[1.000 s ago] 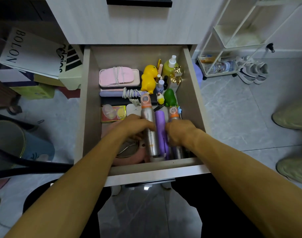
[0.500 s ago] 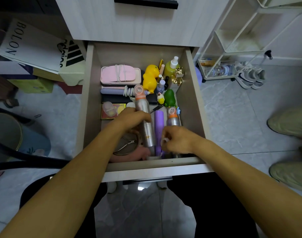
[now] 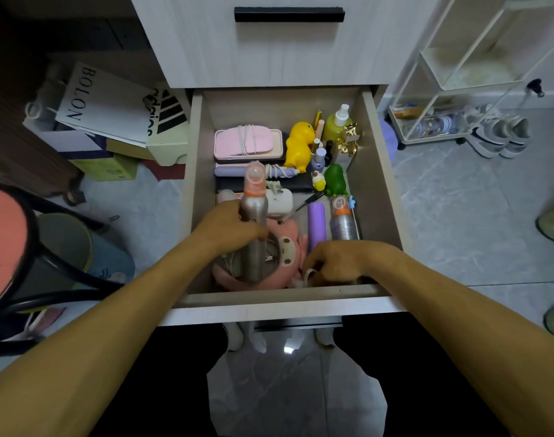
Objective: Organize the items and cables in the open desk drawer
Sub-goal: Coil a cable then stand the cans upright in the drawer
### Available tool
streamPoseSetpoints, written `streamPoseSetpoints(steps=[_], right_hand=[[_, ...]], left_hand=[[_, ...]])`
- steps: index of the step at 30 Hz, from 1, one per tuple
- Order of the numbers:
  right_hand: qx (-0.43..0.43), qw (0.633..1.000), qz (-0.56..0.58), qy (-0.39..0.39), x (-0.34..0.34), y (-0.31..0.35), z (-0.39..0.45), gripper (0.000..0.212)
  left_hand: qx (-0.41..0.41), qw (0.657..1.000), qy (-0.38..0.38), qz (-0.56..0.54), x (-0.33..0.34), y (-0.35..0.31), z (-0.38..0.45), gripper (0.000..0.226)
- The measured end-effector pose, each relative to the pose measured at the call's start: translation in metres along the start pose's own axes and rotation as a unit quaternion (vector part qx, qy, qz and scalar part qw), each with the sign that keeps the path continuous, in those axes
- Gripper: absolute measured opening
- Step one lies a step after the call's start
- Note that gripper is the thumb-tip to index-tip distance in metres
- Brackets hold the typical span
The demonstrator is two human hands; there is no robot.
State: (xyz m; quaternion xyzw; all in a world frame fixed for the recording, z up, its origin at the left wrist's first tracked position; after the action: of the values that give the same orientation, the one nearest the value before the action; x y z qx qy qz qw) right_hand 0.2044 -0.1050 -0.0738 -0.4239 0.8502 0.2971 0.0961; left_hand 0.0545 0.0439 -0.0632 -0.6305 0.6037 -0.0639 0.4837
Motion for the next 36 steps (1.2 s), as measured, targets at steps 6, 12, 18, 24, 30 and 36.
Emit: streamPoseSetpoints(steps=[6,12,18,24,30,36], right_hand=[[-0.060,0.974,0.081,-0.203,-0.007,0.016,0.009,0.013],[-0.097,0.964,0.042,-0.243,-0.002,0.057,0.038,0.030],[-0.077,0.983,-0.010,-0.166,0.010,0.062,0.048,0.030],[-0.045,0.965,0.077,-0.245,0.002,0.036,0.022,0.030],[-0.085,0.932,0.264,-0.232,0.005,0.011,-0.005,0.020],[-0.081,0.925,0.296,-0.224,0.000,-0.001,-0.013,0.047]], left_hand=[[0.043,0.988,-0.060,0.137,-0.019,-0.005,-0.022,0.028],[-0.007,0.983,-0.104,0.153,-0.036,-0.013,-0.043,0.038],[-0.010,0.982,-0.115,0.149,-0.034,-0.005,-0.045,0.040],[-0.012,0.988,-0.088,0.123,-0.025,0.001,-0.046,0.022],[-0.070,0.991,-0.040,-0.107,-0.010,-0.008,-0.037,0.013],[-0.114,0.948,0.037,-0.296,0.021,-0.030,-0.023,0.040]])
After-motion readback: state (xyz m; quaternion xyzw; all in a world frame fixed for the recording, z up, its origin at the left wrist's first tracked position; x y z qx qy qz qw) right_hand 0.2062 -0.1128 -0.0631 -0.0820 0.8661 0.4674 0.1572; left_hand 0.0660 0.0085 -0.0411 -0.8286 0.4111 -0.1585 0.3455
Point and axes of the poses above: each hand's wrist, its own z-axis towards the middle knuckle, its own x-axis out of the palm, y = z × x, the point moved 1 cm from there along z, towards the middle knuckle, and after that the axes turned 4 degrees about y, right-handed, at the moved point
